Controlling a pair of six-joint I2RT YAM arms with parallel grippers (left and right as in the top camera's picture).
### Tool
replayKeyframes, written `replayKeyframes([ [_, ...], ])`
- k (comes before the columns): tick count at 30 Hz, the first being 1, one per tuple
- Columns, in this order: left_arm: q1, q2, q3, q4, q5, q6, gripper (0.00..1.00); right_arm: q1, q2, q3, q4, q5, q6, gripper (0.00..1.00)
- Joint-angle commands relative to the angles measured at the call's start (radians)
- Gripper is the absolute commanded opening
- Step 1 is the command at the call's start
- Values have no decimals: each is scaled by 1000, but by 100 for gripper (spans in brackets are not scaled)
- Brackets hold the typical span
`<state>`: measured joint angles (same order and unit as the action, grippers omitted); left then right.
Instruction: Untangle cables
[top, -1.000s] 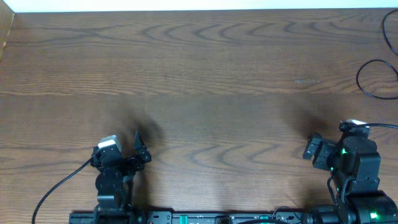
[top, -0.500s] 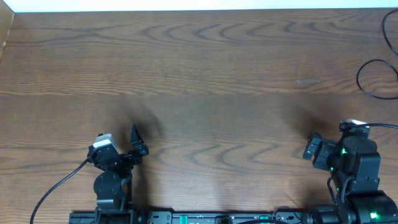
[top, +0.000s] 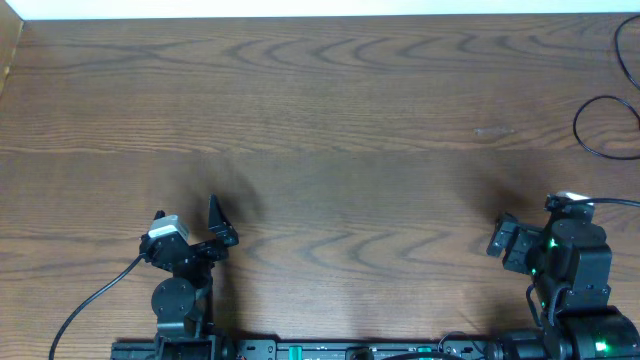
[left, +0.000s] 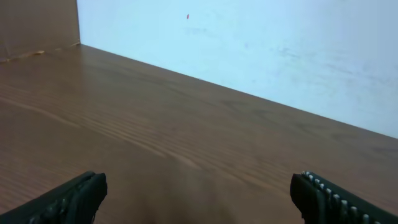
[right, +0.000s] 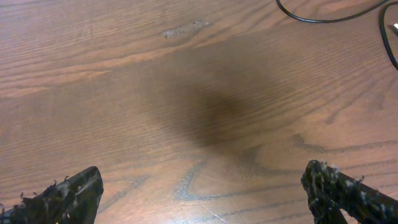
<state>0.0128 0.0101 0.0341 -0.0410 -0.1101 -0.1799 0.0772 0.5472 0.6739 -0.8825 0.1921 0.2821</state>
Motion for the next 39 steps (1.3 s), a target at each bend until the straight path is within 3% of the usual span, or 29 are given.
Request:
replayKeyframes([
  [1, 21, -8, -30, -23, 14, 3, 98, 5, -4, -2, -1, 11, 9, 99],
  [6, 58, -8, -30, -24, 17, 23, 98, 5, -4, -2, -2, 12, 9, 99],
  [14, 64, -8, -30, -29, 101, 257, 98, 5, -4, -2, -2, 11, 9, 99],
  [23, 64, -8, -30, -24, 190, 280, 98, 5, -4, -2, -2, 11, 9, 99],
  [39, 47, -8, -30, -25, 151, 281, 98, 5, -4, -2, -1, 11, 9, 99],
])
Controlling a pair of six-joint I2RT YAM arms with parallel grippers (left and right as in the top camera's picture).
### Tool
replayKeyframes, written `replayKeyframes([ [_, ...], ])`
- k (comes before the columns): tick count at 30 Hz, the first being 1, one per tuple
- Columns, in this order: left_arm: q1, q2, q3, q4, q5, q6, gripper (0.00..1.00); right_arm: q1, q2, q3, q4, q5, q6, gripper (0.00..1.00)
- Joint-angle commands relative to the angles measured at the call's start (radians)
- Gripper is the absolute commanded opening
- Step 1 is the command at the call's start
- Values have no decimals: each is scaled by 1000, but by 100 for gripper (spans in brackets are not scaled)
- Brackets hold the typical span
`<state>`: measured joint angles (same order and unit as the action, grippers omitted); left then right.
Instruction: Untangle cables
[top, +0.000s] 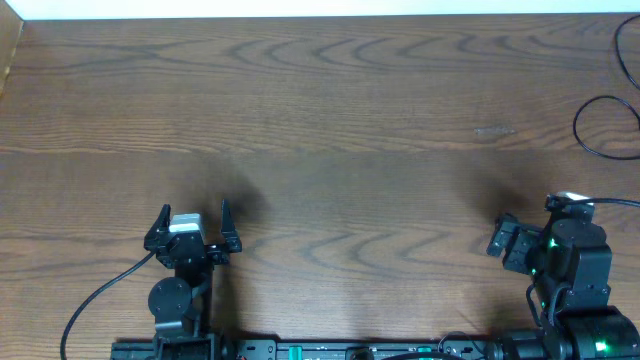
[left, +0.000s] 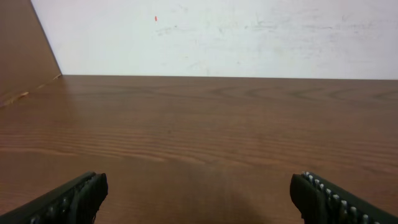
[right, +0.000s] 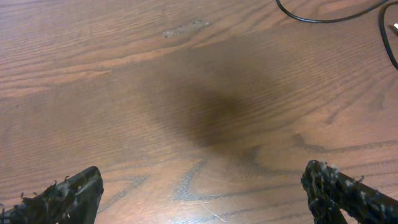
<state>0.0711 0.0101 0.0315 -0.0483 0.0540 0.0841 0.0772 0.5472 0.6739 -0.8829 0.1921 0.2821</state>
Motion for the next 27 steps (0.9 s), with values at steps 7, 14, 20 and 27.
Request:
replayKeyframes([
  [7, -68, -8, -27, -21, -46, 16, 98, 5, -4, -2, -1, 11, 9, 99],
  [14, -67, -8, -27, -21, -39, 16, 98, 5, -4, -2, -5, 11, 9, 99],
  [20, -67, -6, -27, -21, -40, 16, 98, 5, -4, -2, -7, 11, 9, 99],
  [27, -67, -6, -27, -21, -40, 16, 98, 5, -4, -2, -41, 11, 9, 99],
])
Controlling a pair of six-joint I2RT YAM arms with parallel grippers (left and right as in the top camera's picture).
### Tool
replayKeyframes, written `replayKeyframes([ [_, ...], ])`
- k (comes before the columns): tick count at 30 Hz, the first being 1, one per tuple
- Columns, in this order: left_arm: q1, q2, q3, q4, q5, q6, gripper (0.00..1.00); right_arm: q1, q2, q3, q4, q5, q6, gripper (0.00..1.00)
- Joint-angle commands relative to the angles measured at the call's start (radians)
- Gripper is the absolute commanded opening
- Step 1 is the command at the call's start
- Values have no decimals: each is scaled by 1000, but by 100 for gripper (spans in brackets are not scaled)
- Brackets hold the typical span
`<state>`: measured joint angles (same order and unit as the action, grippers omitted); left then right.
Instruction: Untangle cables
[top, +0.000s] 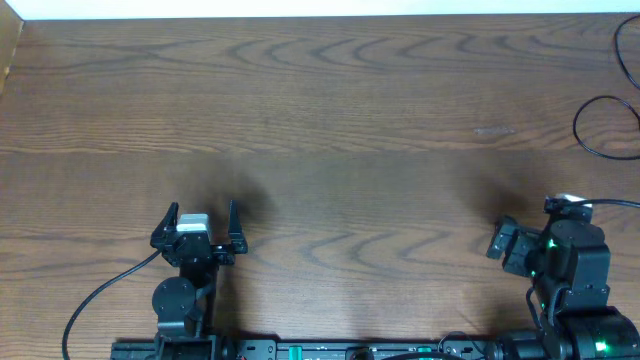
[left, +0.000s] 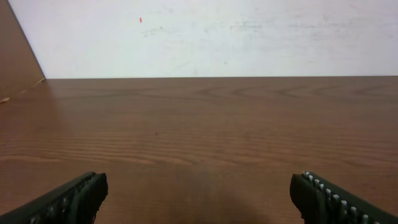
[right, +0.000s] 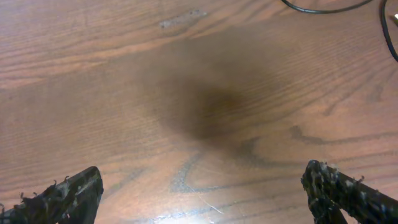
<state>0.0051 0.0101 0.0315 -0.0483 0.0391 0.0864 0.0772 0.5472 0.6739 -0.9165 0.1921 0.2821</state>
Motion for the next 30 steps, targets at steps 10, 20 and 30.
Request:
replayKeyframes([
  [10, -1, -6, -27, -21, -25, 14, 98, 5, -4, -2, -20, 11, 9, 99],
  [20, -1, -6, -27, -21, -25, 14, 98, -26, -107, -94, 223, 10, -117, 99],
  [30, -1, -5, -27, -21, -25, 14, 98, -91, -321, -464, 782, -94, -158, 99],
])
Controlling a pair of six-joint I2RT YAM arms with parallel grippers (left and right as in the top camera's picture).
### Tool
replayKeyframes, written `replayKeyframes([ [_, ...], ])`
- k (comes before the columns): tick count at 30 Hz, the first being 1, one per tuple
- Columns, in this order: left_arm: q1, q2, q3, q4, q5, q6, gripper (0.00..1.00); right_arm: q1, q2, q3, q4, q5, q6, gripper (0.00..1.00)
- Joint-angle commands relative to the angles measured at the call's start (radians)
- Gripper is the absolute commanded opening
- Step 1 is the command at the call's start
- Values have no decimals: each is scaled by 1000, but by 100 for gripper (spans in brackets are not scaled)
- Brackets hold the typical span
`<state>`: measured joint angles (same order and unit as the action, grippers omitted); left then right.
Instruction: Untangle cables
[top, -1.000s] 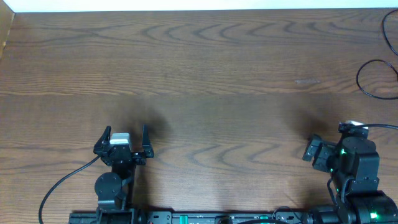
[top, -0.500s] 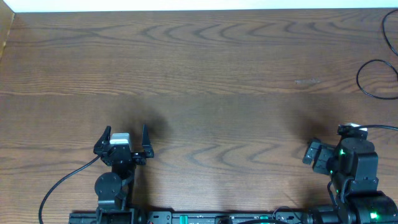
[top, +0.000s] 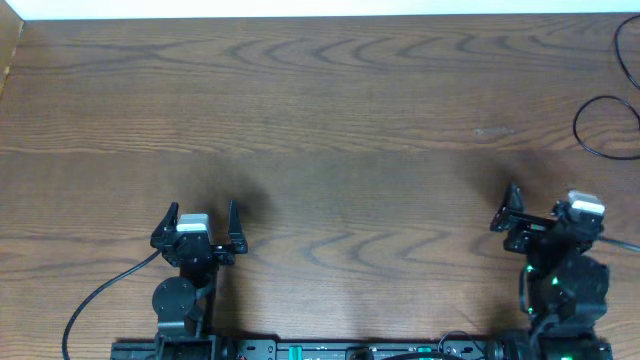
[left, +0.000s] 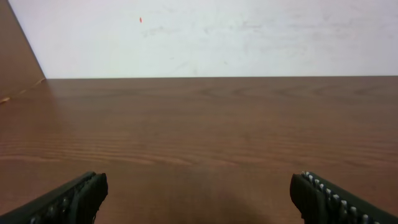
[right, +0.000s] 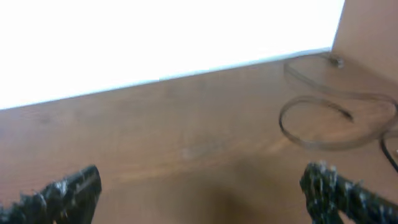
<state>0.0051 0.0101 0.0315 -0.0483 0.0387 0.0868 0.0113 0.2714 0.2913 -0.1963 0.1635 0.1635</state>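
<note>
Black cables (top: 603, 130) loop at the table's far right edge, partly cut off by the overhead view's border; the blurred right wrist view shows the loops (right: 329, 118) ahead and to the right. My right gripper (top: 535, 205) stands open near the front right, level and facing the back wall, with nothing between its fingers. My left gripper (top: 198, 215) stands open at the front left, also empty, far from the cables.
The brown wooden table (top: 320, 130) ends at a white wall (left: 211, 37) at the back. A brown side panel (left: 15, 56) rises at the left and another (right: 370, 31) at the right. A pale scuff (top: 492, 130) marks the wood.
My right gripper has lifted from looking down at the table to looking level toward the back wall, and sits a bit further forward. The left gripper has not moved.
First my left gripper was turned to the right while the right one looked down at the table. The left one then swung round to face the back wall squarely and stayed. The right one held still, then tilted up and now faces the wall and the cable loops.
</note>
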Motion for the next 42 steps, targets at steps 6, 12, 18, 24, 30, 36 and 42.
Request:
replayKeyframes([
  [6, -1, -5, -27, -21, -24, 14, 98, -59, -133, -192, 158, -88, -43, 99],
  [12, -1, -5, -27, -21, -24, 13, 98, -65, -198, -256, 208, -88, -121, 99],
  [18, -1, -5, -27, -21, -24, 13, 98, -65, -214, -286, 223, -95, -121, 99],
  [24, -1, -5, -27, -21, -24, 14, 98, -65, -215, -286, 148, -97, -143, 99],
  [30, -1, 0, -27, -21, -24, 14, 98, -65, -215, -286, 123, -121, -196, 99],
  [36, -1, 0, -27, -21, -24, 13, 98, -65, -214, -286, 121, -122, -206, 99],
  [42, -1, 0, -27, -21, -24, 14, 98, -65, -214, -286, 122, -121, -185, 99],
])
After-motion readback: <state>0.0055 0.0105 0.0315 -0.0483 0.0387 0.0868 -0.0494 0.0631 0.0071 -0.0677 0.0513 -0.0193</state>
